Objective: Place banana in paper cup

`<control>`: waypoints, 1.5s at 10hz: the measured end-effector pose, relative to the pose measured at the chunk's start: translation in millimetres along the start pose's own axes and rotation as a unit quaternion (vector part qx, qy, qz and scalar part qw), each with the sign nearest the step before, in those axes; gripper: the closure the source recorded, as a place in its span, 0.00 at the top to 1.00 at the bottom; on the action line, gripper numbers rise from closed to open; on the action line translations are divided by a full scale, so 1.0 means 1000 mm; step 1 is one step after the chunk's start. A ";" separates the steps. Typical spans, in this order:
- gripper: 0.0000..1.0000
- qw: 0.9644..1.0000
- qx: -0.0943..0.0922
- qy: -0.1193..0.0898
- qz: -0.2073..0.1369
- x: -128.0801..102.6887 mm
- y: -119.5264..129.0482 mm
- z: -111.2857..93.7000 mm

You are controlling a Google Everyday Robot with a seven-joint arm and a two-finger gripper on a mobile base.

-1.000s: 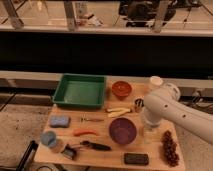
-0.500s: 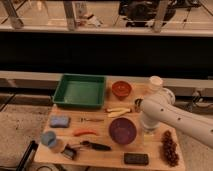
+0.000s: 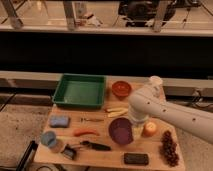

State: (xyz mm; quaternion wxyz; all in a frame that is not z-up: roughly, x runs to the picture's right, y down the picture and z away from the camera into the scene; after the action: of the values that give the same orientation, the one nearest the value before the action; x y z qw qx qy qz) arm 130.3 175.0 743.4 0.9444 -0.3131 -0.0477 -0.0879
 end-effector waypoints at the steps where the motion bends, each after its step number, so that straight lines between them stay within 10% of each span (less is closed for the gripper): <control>1: 0.80 1.000 0.007 0.005 -0.018 -0.003 -0.011 0.003; 8: 0.80 0.996 0.077 0.009 -0.054 0.006 -0.069 -0.007; 15: 0.80 0.983 0.171 -0.010 -0.064 -0.019 -0.110 0.003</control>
State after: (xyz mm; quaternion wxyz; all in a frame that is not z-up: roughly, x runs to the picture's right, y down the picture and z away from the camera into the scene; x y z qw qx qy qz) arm 89.9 92.6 806.8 0.9759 -0.1442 -0.0915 -0.1356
